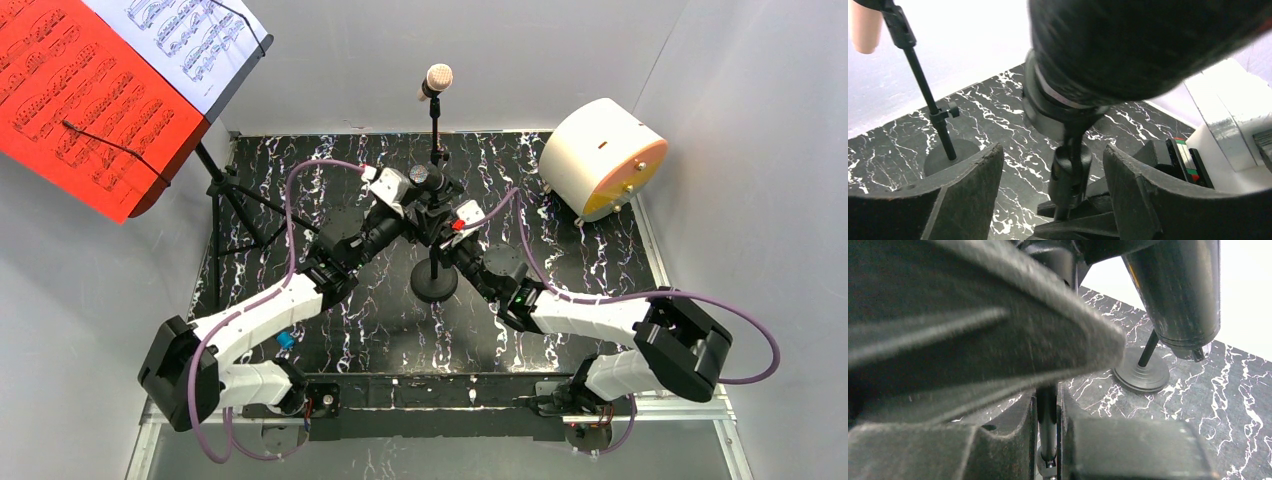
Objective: Pack up the instrument practice props
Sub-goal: Unscrew the knob on the microphone stand.
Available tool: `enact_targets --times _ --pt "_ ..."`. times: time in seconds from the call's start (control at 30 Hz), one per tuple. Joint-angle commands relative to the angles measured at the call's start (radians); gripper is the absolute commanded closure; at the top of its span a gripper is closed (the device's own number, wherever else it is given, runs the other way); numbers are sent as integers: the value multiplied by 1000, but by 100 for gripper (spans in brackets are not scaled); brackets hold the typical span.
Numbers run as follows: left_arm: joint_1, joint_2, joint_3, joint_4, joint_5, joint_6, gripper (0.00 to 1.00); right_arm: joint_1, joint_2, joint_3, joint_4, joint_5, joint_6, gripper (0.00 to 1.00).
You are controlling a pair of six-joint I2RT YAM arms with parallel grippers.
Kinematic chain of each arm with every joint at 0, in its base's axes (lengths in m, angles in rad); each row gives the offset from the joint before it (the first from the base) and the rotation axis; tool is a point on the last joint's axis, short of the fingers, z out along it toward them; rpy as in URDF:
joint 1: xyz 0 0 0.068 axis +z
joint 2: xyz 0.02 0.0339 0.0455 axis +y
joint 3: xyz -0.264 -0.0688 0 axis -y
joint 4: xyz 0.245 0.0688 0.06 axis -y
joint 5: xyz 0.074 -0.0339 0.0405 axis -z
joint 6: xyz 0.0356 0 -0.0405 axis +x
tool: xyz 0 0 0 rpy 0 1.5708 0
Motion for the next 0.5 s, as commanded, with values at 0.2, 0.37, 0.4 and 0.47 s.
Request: enact_targets --times 0.2,0.37,0.4,0.47 --pt "-35 32 7 46 -23 36 48 5 18 18 135 27 42 90" --pt "-34 36 -6 28 12 63 81 5 0 -14 128 18 91 77" --pt "-34 35 -8 19 14 72 86 4 -5 -18 119 18 100 73" --pt "-29 30 -15 4 30 84 92 3 -19 -17 82 19 119 61"
